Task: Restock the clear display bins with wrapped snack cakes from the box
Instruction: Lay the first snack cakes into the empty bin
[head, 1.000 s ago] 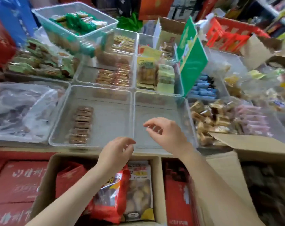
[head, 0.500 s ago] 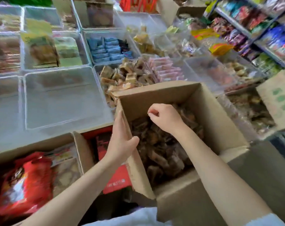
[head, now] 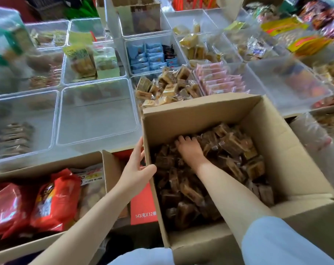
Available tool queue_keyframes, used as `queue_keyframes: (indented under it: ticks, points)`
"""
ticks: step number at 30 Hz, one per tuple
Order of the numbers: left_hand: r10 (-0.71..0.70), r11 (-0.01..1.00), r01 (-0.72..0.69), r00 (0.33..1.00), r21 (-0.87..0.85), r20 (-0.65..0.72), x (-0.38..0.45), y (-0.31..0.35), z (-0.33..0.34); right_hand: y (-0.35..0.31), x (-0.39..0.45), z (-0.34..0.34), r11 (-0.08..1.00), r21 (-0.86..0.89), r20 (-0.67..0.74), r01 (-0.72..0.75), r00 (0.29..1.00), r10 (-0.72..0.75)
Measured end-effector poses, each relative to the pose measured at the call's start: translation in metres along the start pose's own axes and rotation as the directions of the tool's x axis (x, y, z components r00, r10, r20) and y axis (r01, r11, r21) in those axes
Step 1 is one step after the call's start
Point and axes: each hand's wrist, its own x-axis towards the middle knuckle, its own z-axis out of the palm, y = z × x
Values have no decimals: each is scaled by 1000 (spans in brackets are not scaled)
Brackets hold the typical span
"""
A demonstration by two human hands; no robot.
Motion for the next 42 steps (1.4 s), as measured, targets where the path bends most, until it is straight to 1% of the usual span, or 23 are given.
queue_keyframes:
  ticks: [2, 4, 5, 6, 7, 8, 9, 11, 13, 14, 15, 16, 18, 19, 23, 27, 30, 33, 34, 37, 39, 41, 42]
  points:
    - [-7, 1000, 7, 1000, -7, 6, 0, 0, 0, 4, 1, -7, 999, -25, -17, 43, 999, -43]
    - [0, 1000, 0, 1000, -15, 14, 2, 1, 0, 12, -2, -25, 998, 11, -20, 68, 998, -68]
    - [6, 1000, -6, 1000, -23, 17, 3, 1, 0, 18, -7, -38, 995, 77, -14, 68, 998, -67]
    - [18, 999, -17, 1000, -31, 19, 3, 1, -1, 25, -14, -53, 974, 223, 2, 41, 999, -43]
    - [35, 999, -34, 999, -35, 14, 2, 2, -1, 34, -23, -71, 904, 426, 36, -14, 999, -2]
    - [59, 998, -60, 998, -26, -6, 0, 3, -1, 43, -33, -87, 770, 634, 75, -71, 997, 30]
    - [89, 996, -89, 995, -3, -52, -2, 4, -1, 50, -44, -103, 606, 790, 85, -93, 996, 42]
    - [148, 989, -146, 972, 22, -185, -6, 13, -3, 57, -67, -131, 271, 962, 28, -37, 999, 40]
    - [176, 978, -198, 952, -66, -251, -7, 31, -10, 53, -80, -154, -105, 994, -32, 32, 999, 5]
    - [176, 966, -215, 954, -143, -244, -6, 42, -17, 46, -83, -164, -230, 972, -57, 52, 998, -15]
    - [173, 948, -222, 961, -227, -215, -4, 52, -26, 37, -83, -174, -302, 951, -81, 67, 996, -33]
    - [167, 929, -216, 969, -301, -181, -2, 60, -37, 25, -81, -182, -332, 940, -104, 80, 993, -55]
    - [138, 897, -197, 975, -395, -173, 3, 72, -61, -1, -76, -199, -318, 941, -148, 113, 985, -89]
    - [122, 888, -197, 972, -415, -201, 5, 74, -74, -15, -72, -206, -282, 950, -162, 132, 983, -88]
    - [37, 847, -194, 951, -496, -308, 13, 62, -136, -69, -47, -233, -75, 978, -198, 196, 980, -30]
    - [-47, 815, -167, 935, -555, -352, 18, 26, -210, -137, -3, -254, -35, 982, -186, 185, 981, -44]
    - [-87, 801, -165, 919, -575, -384, 21, -6, -271, -212, 43, -263, -9, 987, -162, 162, 987, -3]
    - [-147, 783, -154, 896, -603, -419, 28, -37, -320, -274, 79, -265, -27, 987, -156, 156, 988, -5]
    - [-141, 790, -155, 896, -594, -420, 29, -45, -331, -288, 88, -268, -20, 988, -155, 155, 988, 13]
    - [-124, 825, -147, 895, -545, -428, 40, -42, -344, -294, 100, -269, 15, 985, -171, 170, 984, 53]
    - [-221, 794, -172, 811, -582, -541, 44, -109, -459, -408, 174, -291, 113, 983, -135, 147, 985, -111]
    - [-208, 877, -81, 824, -473, -527, 52, -123, -469, -410, 184, -290, 151, 975, -149, 160, 985, -84]
    - [-202, 940, 9, 820, -341, -535, 55, -133, -473, -410, 193, -285, 226, 959, -163, 171, 985, -54]
